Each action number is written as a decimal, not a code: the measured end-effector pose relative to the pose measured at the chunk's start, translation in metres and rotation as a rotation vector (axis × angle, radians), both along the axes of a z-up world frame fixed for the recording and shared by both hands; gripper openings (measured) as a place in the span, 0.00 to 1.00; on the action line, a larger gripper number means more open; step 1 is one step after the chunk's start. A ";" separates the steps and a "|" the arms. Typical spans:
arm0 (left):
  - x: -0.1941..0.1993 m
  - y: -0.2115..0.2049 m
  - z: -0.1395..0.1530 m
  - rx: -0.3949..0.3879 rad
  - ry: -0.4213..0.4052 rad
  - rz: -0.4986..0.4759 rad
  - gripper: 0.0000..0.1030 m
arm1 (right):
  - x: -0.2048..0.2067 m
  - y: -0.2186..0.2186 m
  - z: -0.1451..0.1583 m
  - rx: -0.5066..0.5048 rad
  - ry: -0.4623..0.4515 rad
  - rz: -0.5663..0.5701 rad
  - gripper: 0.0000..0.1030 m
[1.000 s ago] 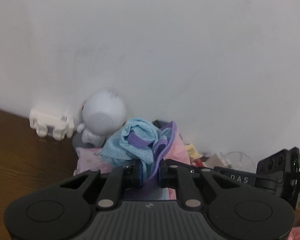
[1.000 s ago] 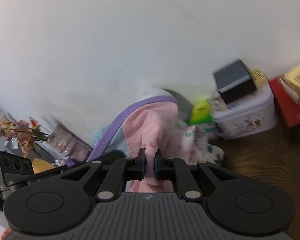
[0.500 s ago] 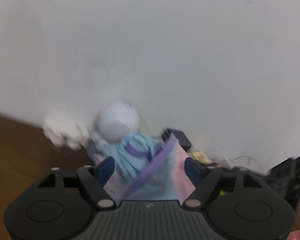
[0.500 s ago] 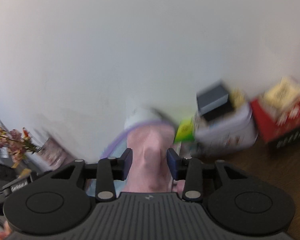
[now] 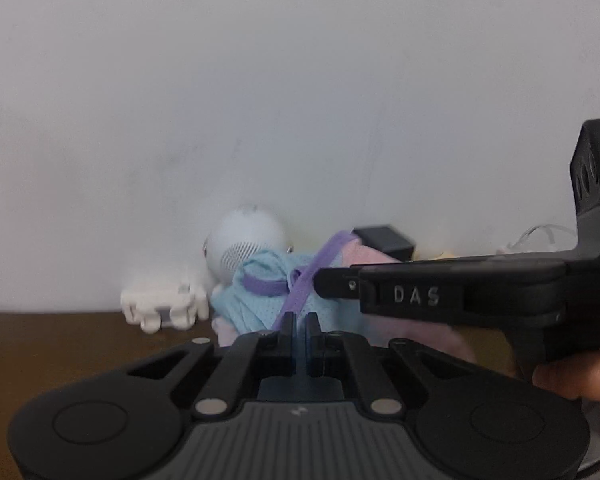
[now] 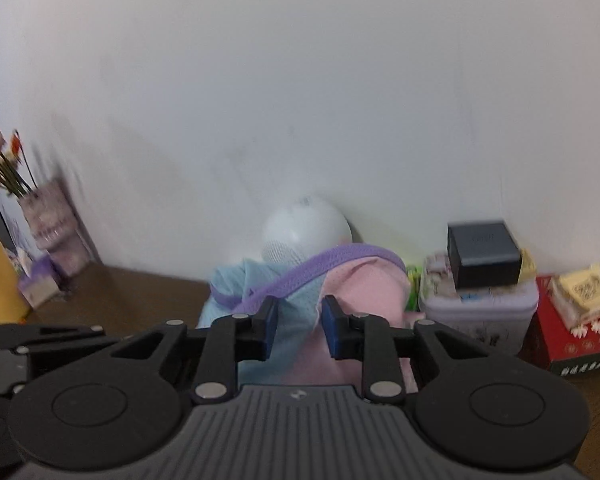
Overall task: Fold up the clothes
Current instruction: 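Lower the bundle onto the clothes stack and open both grippers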
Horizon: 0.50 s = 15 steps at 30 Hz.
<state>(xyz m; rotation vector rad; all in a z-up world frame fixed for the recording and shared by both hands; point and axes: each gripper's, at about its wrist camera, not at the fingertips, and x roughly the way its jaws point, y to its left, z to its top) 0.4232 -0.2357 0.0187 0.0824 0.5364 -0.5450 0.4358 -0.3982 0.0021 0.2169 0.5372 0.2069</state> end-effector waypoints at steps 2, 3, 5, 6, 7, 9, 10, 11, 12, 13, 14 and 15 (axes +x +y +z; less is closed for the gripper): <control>0.006 0.002 -0.009 -0.012 0.020 0.002 0.03 | 0.000 -0.001 -0.006 0.009 0.000 0.000 0.24; 0.008 0.004 -0.012 -0.022 0.025 0.000 0.03 | -0.001 -0.002 -0.008 0.013 -0.003 0.002 0.24; 0.006 0.009 -0.010 -0.045 0.030 -0.003 0.05 | -0.003 -0.004 -0.008 0.028 -0.015 0.007 0.24; 0.002 0.012 -0.006 -0.061 0.029 -0.004 0.07 | -0.006 -0.006 -0.006 0.042 -0.031 0.012 0.24; 0.000 0.017 -0.003 -0.079 0.027 -0.001 0.15 | -0.012 -0.008 -0.001 0.059 -0.055 0.018 0.28; -0.009 0.027 0.005 -0.104 0.003 0.022 0.42 | -0.027 -0.012 0.008 0.093 -0.108 0.027 0.40; -0.016 0.031 0.008 -0.109 -0.021 0.037 0.65 | -0.036 -0.014 0.013 0.103 -0.137 0.031 0.51; -0.023 0.036 0.010 -0.110 -0.052 0.052 0.85 | -0.046 -0.015 0.017 0.106 -0.161 0.035 0.64; -0.031 0.040 0.012 -0.110 -0.087 0.064 0.92 | -0.056 -0.016 0.021 0.102 -0.186 0.041 0.72; -0.039 0.045 0.012 -0.104 -0.121 0.073 1.00 | -0.066 -0.015 0.023 0.091 -0.211 0.045 0.83; -0.048 0.050 0.011 -0.096 -0.151 0.083 1.00 | -0.074 -0.014 0.024 0.078 -0.229 0.047 0.90; -0.056 0.053 0.009 -0.084 -0.172 0.092 1.00 | -0.082 -0.012 0.024 0.065 -0.242 0.051 0.93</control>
